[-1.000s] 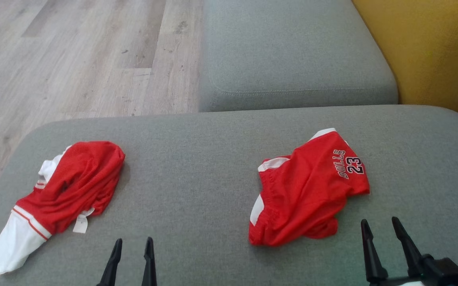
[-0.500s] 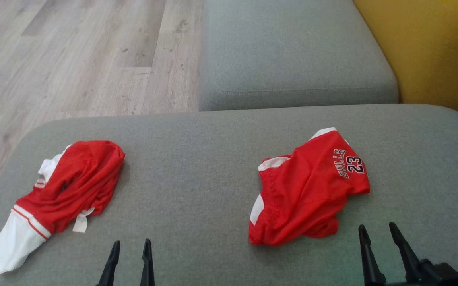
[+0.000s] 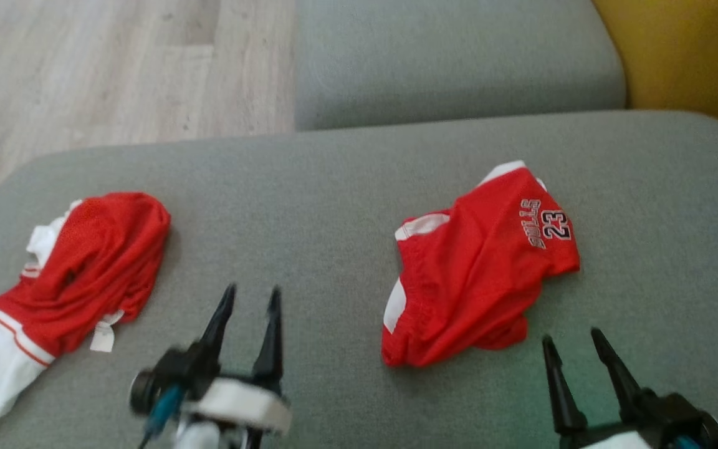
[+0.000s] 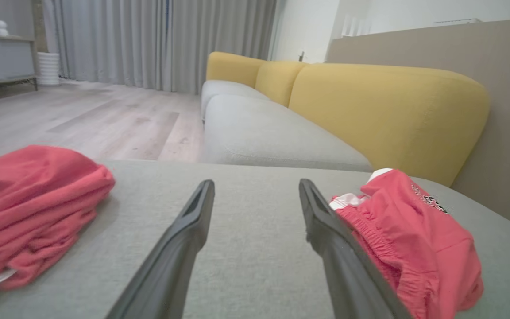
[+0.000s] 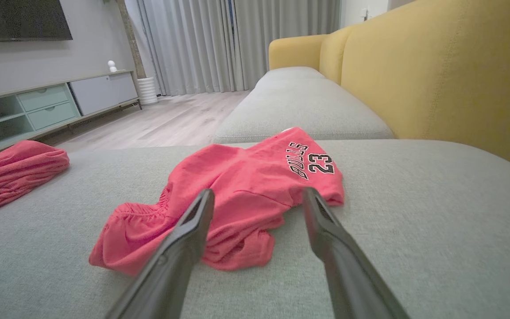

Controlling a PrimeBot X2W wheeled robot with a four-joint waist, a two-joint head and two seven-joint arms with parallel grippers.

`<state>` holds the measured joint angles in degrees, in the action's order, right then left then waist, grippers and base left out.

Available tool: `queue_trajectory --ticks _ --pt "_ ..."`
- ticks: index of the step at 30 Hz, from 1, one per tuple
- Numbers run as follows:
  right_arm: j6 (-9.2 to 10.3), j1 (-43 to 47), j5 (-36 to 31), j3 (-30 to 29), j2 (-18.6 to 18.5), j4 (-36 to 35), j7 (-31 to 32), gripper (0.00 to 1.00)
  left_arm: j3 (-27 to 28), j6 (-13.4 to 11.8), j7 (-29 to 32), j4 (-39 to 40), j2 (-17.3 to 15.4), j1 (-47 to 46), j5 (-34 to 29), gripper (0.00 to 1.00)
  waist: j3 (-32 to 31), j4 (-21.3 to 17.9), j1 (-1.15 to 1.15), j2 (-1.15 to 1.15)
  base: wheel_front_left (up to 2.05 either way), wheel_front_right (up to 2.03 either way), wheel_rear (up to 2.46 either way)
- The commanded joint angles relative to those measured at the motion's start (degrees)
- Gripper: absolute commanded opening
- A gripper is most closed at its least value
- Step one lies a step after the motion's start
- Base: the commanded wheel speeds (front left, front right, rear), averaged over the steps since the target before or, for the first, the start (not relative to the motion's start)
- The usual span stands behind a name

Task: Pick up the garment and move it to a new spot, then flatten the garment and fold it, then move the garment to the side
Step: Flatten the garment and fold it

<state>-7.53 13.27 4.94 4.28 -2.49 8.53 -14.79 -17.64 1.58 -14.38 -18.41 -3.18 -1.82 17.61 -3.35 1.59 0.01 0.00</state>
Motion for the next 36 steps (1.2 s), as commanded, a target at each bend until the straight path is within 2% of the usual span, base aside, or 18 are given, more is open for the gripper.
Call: queue_trajectory --ticks 1,7,10,16,19,24,31,32,33,34,35,36 --pt "0.04 -3.99 -0.67 1.83 -0.39 -2.17 -0.21 1.0 0.22 0.46 -0.37 -0.08 0.3 -5.71 0.94 1.0 2.19 -1.14 -0.01 0.0 0.0 0.0 0.0" --pt "0.04 -7.12 -1.56 4.03 -1.18 -2.62 -0.21 1.0 -7.78 2.58 5.1 -9.13 0.3 -19.81 8.28 1.0 7.57 -2.97 -0.01 0.0 0.0 0.0 0.0" --pt "0.04 -9.52 -1.7 5.52 -1.52 -2.81 -0.21 1.0 -12.94 3.55 9.76 -14.99 0.3 -28.48 15.3 1.0 10.99 -4.43 -0.01 0.0 0.0 0.0 0.0" --pt "0.04 -12.39 -1.59 6.89 -1.67 -3.02 -0.21 1.0 -20.52 4.61 16.65 -20.98 0.3 -37.89 27.52 1.0 15.2 -6.74 -0.01 0.0 0.0 0.0 0.0" --pt "0.04 -13.55 -1.55 7.56 -1.66 -2.98 -0.21 1.0 -23.97 4.82 18.11 -22.8 0.3 -41.03 32.49 1.0 16.75 -7.97 -0.01 0.0 0.0 0.0 0.0" --pt "0.04 -15.51 -1.55 8.64 -1.57 -2.66 -0.21 1.0 -28.15 4.42 17.39 -27.66 0.3 -45.15 36.22 1.0 18.72 -10.39 -0.01 0.0 0.0 0.0 0.0" --pt "0.04 -16.33 -1.43 9.08 -1.29 -2.68 -0.21 1.0 -32.87 2.95 15.81 -34.17 0.3 -48.56 37.63 1.0 19.9 -12.57 -0.01 0.0 0.0 0.0 0.0" --pt "0.04 -16.39 -1.55 9.14 -1.27 -2.67 -0.21 1.0 -33.3 2.98 15.8 -34.82 0.3 -48.69 38.11 0.87 19.94 -12.81 -0.01 0.0 0.0 0.0 0.0" --pt "0.04 -16.43 -1.69 9.2 -1.25 -2.67 -0.21 1.0 -33.79 2.92 15.85 -35.46 0.3 -48.83 38.47 0.42 19.96 -12.97 -0.01 0.0 0.0 0.0 0.0" --pt "0.04 -16.47 -1.79 9.3 -1.23 -2.65 -0.21 1.0 -34.37 2.94 15.9 -36.08 0.3 -48.98 38.7 0.31 19.95 -13.17 -0.01 0.0 0.0 0.0 0.0" --pt "0.04 -16.51 -1.84 9.36 -1.2 -2.62 -0.21 1.0 -34.82 3.03 15.87 -36.55 0.3 -49.08 39.06 0.09 19.9 -13.33 -0.01 0.0 0.0 0.0 0.0" --pt "0.04 -16.54 -1.9 9.44 -1.17 -2.56 -0.21 1.0 -35.25 3.19 15.89 -36.92 0.3 -49.06 39.49 0.0 19.72 -13.5 -0.01 0.0 0.0 0.0 0.0"
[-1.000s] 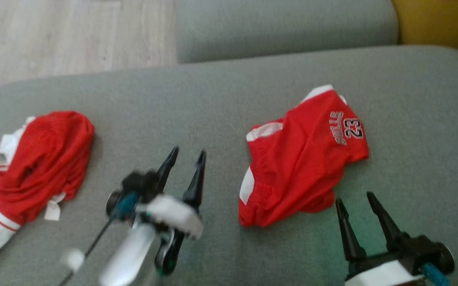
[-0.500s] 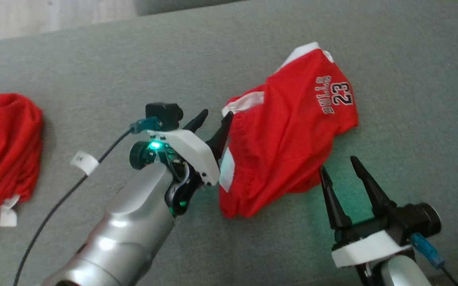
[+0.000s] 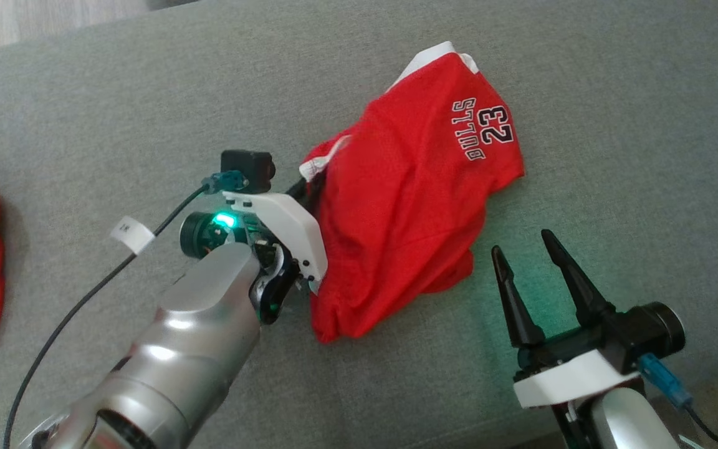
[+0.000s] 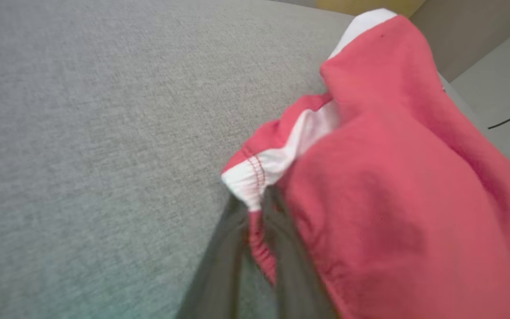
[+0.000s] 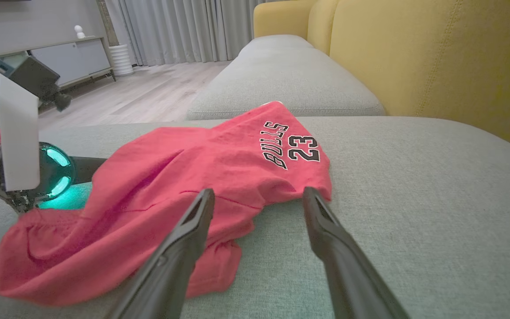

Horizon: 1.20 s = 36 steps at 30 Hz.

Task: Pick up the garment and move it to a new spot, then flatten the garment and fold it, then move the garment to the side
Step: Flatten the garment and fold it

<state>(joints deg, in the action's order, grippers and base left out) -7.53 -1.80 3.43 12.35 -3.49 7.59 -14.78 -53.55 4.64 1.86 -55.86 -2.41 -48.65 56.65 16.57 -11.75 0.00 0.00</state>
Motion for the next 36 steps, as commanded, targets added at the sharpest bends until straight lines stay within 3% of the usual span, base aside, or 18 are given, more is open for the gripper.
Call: queue_trajectory --ticks 1,13,24,30,36 --pt "0.04 -1.47 -0.43 1.42 -0.13 -1.55 -0.22 1.0 0.19 0.28 -0.5 0.26 -0.47 -2.22 0.75 0.0 -0.44 -0.3 0.0 0.0 0.0 0.0 0.0" --pt "0.04 0.61 0.23 2.87 0.34 -0.13 -0.22 1.0 -4.6 1.85 -9.07 0.77 -0.47 -7.27 -0.78 0.0 -8.91 -3.85 0.0 0.0 0.0 0.0 0.0" --pt "0.04 4.88 1.2 3.66 0.54 0.4 -0.22 1.0 -8.5 2.81 -6.78 9.89 -0.47 -22.38 1.28 0.0 -17.04 -9.69 0.0 0.0 0.0 0.0 0.0" --pt "0.04 6.21 1.18 1.89 0.58 -0.32 -0.22 1.0 -10.45 2.83 -6.29 15.25 -2.01 -28.47 3.09 0.0 -18.54 -8.14 0.0 0.0 0.0 0.0 0.0" --pt "0.04 6.82 1.89 0.32 0.6 -1.78 -0.22 1.0 -14.99 2.84 -4.63 21.48 -7.37 -18.92 7.57 0.0 -17.67 -3.39 0.0 0.0 0.0 0.0 0.0"
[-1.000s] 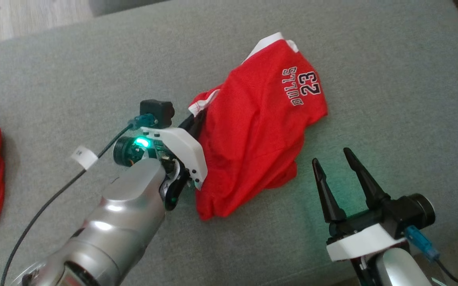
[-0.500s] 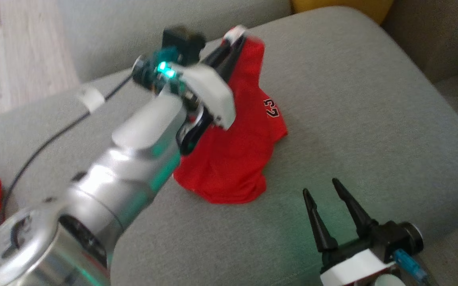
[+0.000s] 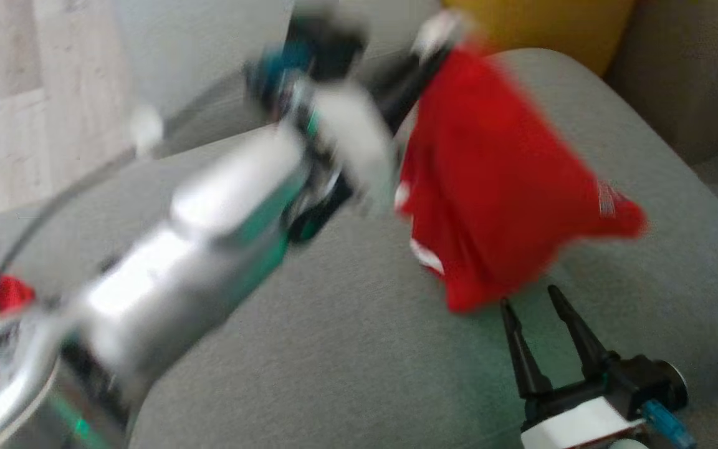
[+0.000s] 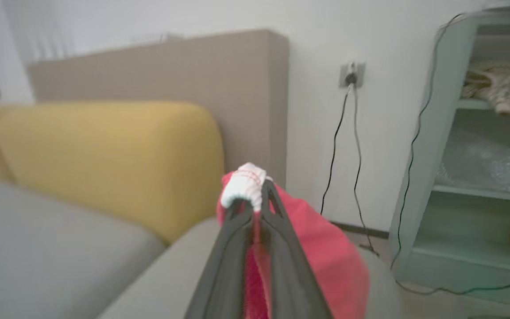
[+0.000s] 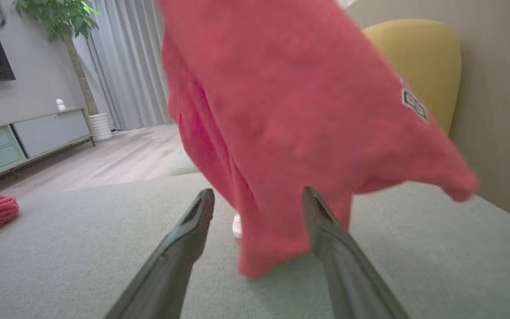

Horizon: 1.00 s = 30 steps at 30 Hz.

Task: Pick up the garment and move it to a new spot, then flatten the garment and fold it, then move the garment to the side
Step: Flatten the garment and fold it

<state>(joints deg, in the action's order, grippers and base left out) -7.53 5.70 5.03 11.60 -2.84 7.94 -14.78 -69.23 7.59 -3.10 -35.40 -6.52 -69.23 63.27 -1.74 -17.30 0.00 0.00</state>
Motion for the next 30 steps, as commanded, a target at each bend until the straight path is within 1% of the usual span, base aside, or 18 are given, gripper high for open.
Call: queue_trajectory --ticks 1,5,8,11,12,16,18,21,25,28,30 --pt "0.04 -0.46 0.46 0.83 -0.05 -2.31 -0.22 1.0 -0.01 -0.11 0.65 2.07 -4.42 4.53 1.84 0.0 0.91 3.24 0.0 0.0 0.0 0.0 0.0" --pt "0.04 0.84 1.28 -0.02 -0.05 -3.14 -0.22 1.0 -1.82 -0.55 0.58 4.36 -8.91 16.42 3.93 0.0 1.87 7.68 0.0 0.0 0.0 0.0 0.0" --pt "0.04 1.61 2.15 -0.62 -0.05 -4.03 -0.22 1.0 -2.39 -2.27 -0.95 5.65 -11.34 23.18 4.14 0.0 2.78 10.91 0.0 0.0 0.0 0.0 0.0" --pt "0.04 1.56 3.35 -1.56 -0.39 -4.65 -0.22 1.0 -2.61 -3.86 -2.42 6.84 -12.91 27.67 4.23 0.0 3.41 13.64 0.0 0.0 0.0 0.0 0.0" --pt "0.04 1.56 3.35 -1.56 -0.39 -4.65 -0.22 1.0 -2.61 -3.86 -2.42 6.84 -12.91 27.67 4.23 0.0 3.41 13.64 0.0 0.0 0.0 0.0 0.0" --pt "0.04 -0.29 4.57 -4.52 -0.89 -3.09 -0.22 1.0 -2.64 -5.65 -3.89 8.17 -14.73 30.92 4.22 0.0 4.25 16.32 0.0 0.0 0.0 0.0 0.0" --pt "0.04 -2.03 4.38 -6.2 -1.29 -0.37 -0.22 1.0 -2.57 -6.49 -4.45 8.71 -15.7 31.76 4.03 0.0 4.73 17.33 0.0 0.0 0.0 0.0 0.0" --pt "0.04 -5.52 4.12 -8.3 -1.58 5.5 -0.06 1.0 -2.32 -7.39 -4.89 9.54 -17.0 32.3 3.94 0.0 5.53 18.57 0.0 0.0 0.0 0.0 0.0" --pt "0.04 -10.34 6.09 -10.12 -1.8 11.95 3.65 1.0 -2.04 -8.3 -5.06 10.57 -18.23 31.83 3.44 0.0 6.96 20.1 0.0 0.0 0.0 0.0 0.0" --pt "0.04 -13.27 8.42 -10.48 -2.84 15.08 6.66 1.0 -1.83 -8.68 -5.22 11.21 -18.65 31.59 3.31 0.0 7.86 21.09 0.0 0.0 0.0 0.0 0.0" --pt "0.04 -13.9 8.95 -10.37 -3.42 15.93 7.46 1.0 -1.71 -8.82 -5.34 11.32 -18.57 31.63 3.41 0.0 8.04 21.45 0.0 0.0 0.0 0.0 0.0"
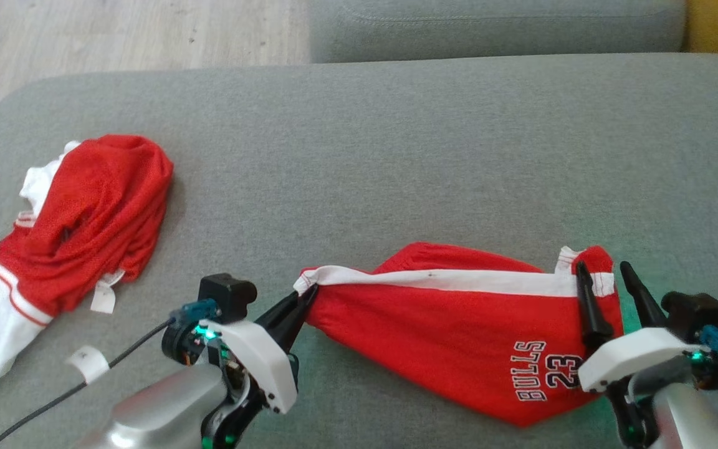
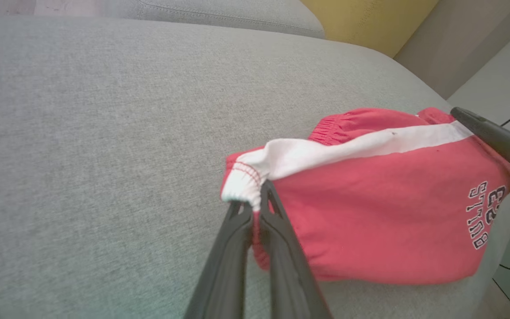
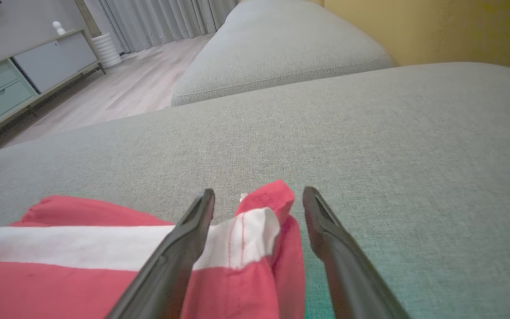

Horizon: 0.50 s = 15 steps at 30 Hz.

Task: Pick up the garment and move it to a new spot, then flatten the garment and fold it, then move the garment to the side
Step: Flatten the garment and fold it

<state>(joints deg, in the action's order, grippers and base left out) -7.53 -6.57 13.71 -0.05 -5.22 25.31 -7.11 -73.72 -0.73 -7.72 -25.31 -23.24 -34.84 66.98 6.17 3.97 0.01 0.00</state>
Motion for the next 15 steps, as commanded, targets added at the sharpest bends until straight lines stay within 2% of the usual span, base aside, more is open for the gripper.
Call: queue_trajectory --ticks 1,15 --pt "0.04 -1.77 0.51 1.47 -1.17 -1.2 -0.07 1.0 2.82 -0.53 -0.8 1.22 -1.79 -2.71 -0.24 0.0 0.14 0.3 -0.01 0.0 0.0 0.0 0.0" --pt "0.04 2.16 -0.15 3.15 -0.7 -3.45 -0.18 1.0 2.89 -0.44 -1.4 0.62 -1.12 -1.52 0.52 0.0 -1.21 0.81 -0.01 0.0 0.0 0.0 0.0"
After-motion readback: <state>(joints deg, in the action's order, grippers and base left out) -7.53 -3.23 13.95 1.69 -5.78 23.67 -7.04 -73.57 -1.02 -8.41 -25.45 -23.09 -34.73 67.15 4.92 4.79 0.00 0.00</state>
